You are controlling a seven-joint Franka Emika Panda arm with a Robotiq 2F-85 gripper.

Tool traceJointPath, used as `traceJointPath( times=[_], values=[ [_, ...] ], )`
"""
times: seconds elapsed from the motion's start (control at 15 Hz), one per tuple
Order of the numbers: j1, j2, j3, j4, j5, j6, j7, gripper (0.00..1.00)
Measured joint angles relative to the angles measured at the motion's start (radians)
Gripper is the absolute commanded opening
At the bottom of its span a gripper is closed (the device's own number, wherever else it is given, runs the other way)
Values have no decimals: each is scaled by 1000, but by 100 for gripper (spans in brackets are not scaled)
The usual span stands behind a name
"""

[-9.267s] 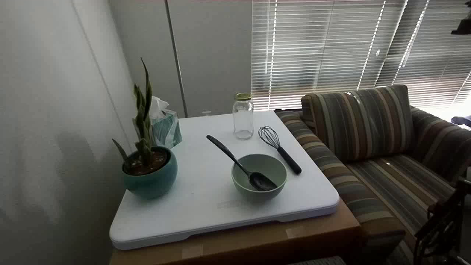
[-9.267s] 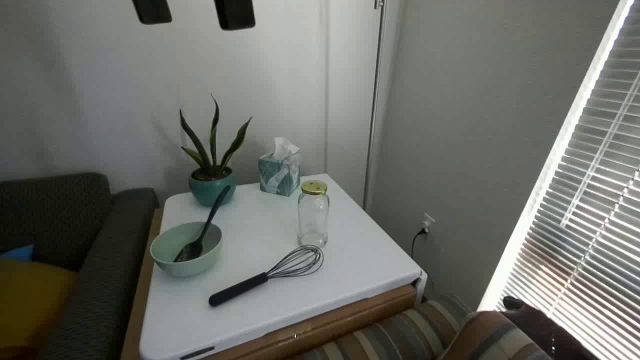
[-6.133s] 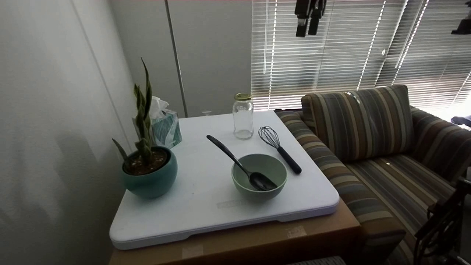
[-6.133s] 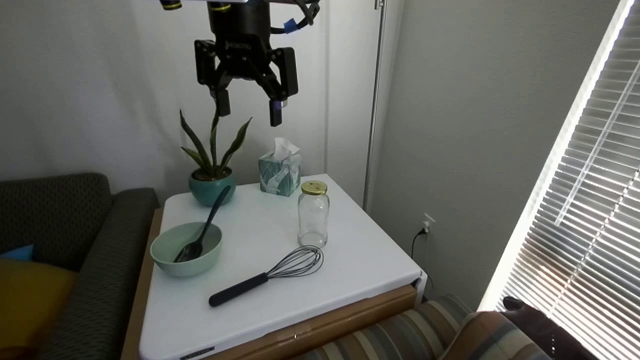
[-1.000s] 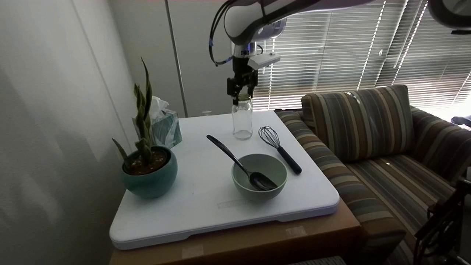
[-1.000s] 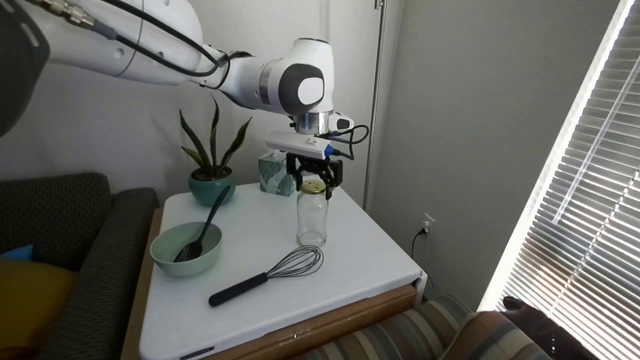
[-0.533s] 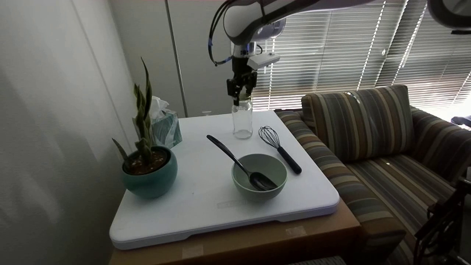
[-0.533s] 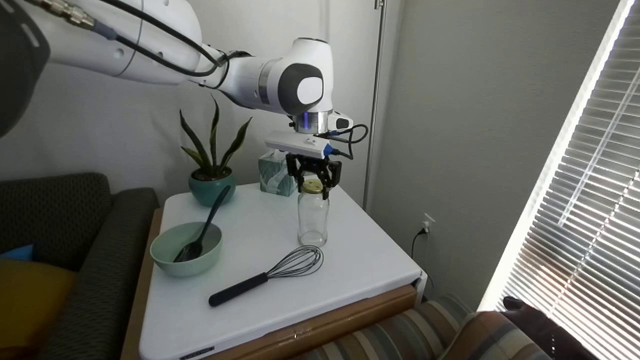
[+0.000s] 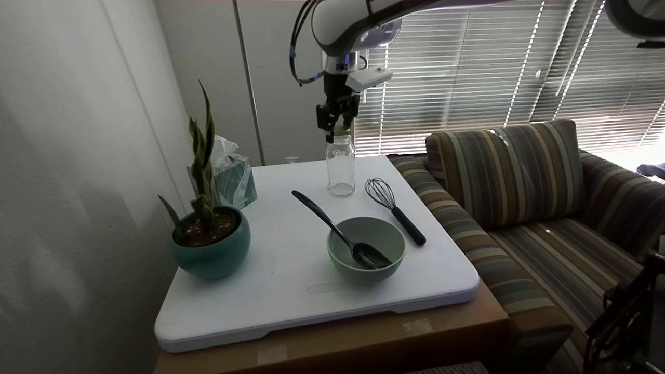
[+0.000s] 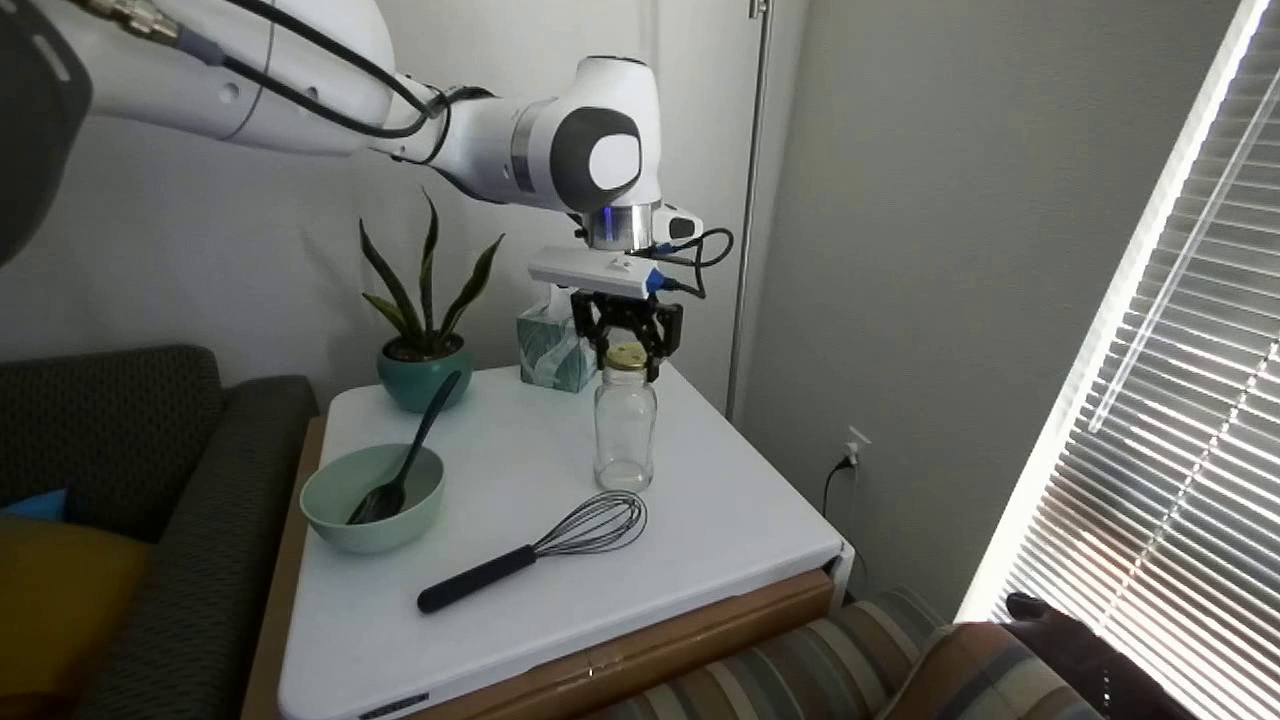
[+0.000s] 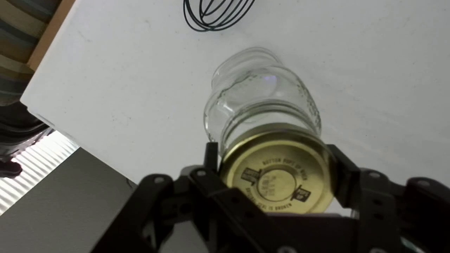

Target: Take the lid off the jar and put it on the tray

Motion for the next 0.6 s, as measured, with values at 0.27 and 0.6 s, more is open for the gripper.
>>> traceJointPath(
  times=[0.27, 0.6],
  values=[
    [16, -25, -4, 16, -19, -1, -7, 47],
    [74, -48, 3, 20, -25, -22, -78, 47]
  ],
)
